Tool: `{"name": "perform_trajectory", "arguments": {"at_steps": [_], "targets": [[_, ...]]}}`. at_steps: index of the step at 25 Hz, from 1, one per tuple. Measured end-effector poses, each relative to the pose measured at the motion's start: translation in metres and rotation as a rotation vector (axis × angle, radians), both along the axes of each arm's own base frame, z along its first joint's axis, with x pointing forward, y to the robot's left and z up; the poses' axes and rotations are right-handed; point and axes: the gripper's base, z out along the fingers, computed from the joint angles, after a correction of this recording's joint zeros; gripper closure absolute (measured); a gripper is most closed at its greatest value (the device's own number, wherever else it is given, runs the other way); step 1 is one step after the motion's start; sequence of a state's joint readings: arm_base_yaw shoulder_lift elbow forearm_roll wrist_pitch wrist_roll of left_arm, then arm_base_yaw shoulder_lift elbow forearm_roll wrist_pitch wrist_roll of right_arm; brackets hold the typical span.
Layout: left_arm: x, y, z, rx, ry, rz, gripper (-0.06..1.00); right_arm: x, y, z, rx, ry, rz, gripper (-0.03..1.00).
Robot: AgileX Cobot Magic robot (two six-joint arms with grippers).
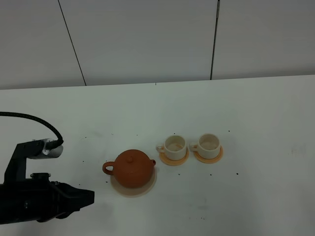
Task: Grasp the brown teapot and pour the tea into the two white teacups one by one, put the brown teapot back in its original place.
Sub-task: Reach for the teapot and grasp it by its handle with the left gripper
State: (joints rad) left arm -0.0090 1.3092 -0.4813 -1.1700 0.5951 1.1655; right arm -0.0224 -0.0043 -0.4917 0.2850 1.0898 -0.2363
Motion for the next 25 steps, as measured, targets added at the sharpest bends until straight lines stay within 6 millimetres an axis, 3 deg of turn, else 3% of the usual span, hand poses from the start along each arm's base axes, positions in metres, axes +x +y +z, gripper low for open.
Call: {"name": "perform_trajectory", "arguments": {"at_steps": [11, 17, 25], "targets": [[0.024, 0.007, 0.046, 0.11, -0.04, -0.014, 0.69, 0.0, 0.0, 0.0, 0.004, -0.002, 0.001, 0.54], [0.032, 0.017, 0.087, 0.253, -0.051, 0.005, 0.69, -0.001, 0.002, 0.0, 0.019, -0.002, 0.012, 0.54], [0.037, 0.023, 0.128, 0.392, -0.12, -0.141, 0.69, -0.001, 0.002, 0.001, 0.027, -0.002, 0.017, 0.54]]}}
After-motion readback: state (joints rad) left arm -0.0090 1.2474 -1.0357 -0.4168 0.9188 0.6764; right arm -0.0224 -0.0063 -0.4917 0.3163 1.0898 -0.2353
